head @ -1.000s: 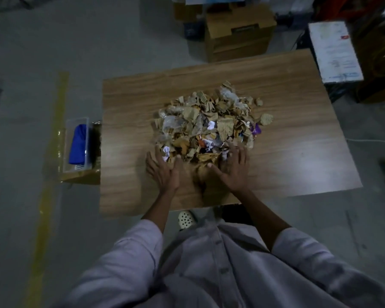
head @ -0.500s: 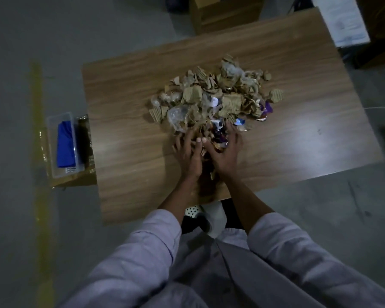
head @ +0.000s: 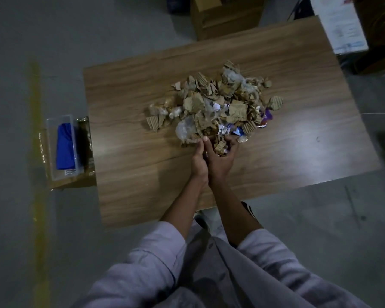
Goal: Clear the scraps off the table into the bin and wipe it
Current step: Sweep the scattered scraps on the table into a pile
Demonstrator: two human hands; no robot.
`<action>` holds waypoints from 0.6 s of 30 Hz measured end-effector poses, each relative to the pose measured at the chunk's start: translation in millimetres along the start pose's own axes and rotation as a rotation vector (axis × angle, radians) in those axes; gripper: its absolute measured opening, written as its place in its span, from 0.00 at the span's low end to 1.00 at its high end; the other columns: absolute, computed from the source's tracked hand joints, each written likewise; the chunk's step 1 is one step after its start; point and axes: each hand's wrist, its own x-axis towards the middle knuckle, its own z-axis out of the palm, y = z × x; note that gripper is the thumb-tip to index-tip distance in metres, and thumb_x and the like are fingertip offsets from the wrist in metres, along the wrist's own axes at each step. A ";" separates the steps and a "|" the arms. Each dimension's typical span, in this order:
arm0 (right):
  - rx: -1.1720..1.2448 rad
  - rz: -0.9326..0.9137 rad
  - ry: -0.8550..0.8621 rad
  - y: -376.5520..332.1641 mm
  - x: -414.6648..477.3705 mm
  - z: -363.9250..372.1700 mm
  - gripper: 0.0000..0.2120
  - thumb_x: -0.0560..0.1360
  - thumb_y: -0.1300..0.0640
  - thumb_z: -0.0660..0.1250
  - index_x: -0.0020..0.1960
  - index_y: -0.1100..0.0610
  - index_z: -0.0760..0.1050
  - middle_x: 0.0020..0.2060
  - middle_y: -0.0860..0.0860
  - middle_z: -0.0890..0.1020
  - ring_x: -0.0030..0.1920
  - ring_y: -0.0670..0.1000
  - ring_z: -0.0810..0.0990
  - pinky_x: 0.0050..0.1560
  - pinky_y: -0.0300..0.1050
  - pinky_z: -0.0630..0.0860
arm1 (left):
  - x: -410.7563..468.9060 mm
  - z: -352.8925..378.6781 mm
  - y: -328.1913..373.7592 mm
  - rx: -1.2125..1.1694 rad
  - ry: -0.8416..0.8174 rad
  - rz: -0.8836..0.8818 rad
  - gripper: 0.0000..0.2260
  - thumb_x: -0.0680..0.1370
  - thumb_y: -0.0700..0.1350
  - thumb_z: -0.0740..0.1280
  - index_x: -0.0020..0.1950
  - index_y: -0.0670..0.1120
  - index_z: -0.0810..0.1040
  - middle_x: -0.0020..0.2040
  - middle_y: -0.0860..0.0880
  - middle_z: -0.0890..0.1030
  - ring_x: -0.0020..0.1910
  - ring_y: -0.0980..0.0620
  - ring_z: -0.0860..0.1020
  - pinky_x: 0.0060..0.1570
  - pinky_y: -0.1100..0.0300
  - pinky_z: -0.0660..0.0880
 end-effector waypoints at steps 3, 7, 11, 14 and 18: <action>0.014 0.036 0.090 -5.8 1.7 -1.2 0.21 0.69 0.54 0.81 0.54 0.54 0.73 0.50 0.43 0.79 0.52 0.37 0.78 0.55 0.36 0.74 | -6.0 6.9 5.6 -0.017 -0.045 -0.030 0.23 0.87 0.52 0.52 0.67 0.35 0.75 0.56 0.44 0.82 0.54 0.51 0.81 0.51 0.61 0.80; 0.005 0.037 0.097 -14.2 2.9 -2.2 0.18 0.65 0.53 0.80 0.47 0.48 0.73 0.49 0.49 0.82 0.55 0.51 0.81 0.58 0.54 0.79 | -9.3 14.2 11.9 -0.069 -0.003 -0.113 0.18 0.87 0.51 0.55 0.62 0.41 0.78 0.55 0.46 0.83 0.56 0.49 0.82 0.57 0.57 0.79; 0.129 0.154 0.158 -28.1 13.6 -3.5 0.18 0.64 0.60 0.79 0.44 0.43 0.75 0.47 0.55 0.85 0.50 0.58 0.84 0.49 0.61 0.83 | -8.5 19.4 21.9 -0.133 0.107 -0.189 0.20 0.84 0.55 0.58 0.54 0.40 0.81 0.51 0.42 0.83 0.48 0.43 0.82 0.48 0.53 0.77; 0.199 0.230 0.198 -36.6 23.4 -4.6 0.19 0.62 0.60 0.79 0.43 0.41 0.77 0.47 0.54 0.85 0.50 0.57 0.85 0.51 0.61 0.83 | -6.6 27.5 29.4 -0.231 0.110 -0.252 0.22 0.84 0.57 0.59 0.44 0.42 0.81 0.37 0.46 0.84 0.34 0.48 0.82 0.39 0.57 0.77; 0.262 0.254 0.122 -49.3 26.1 -12.3 0.22 0.63 0.67 0.78 0.54 0.52 0.80 0.50 0.57 0.85 0.52 0.59 0.85 0.54 0.62 0.83 | -10.1 33.8 40.9 -0.173 0.040 -0.285 0.24 0.79 0.61 0.66 0.56 0.40 0.84 0.49 0.44 0.86 0.48 0.43 0.84 0.50 0.53 0.81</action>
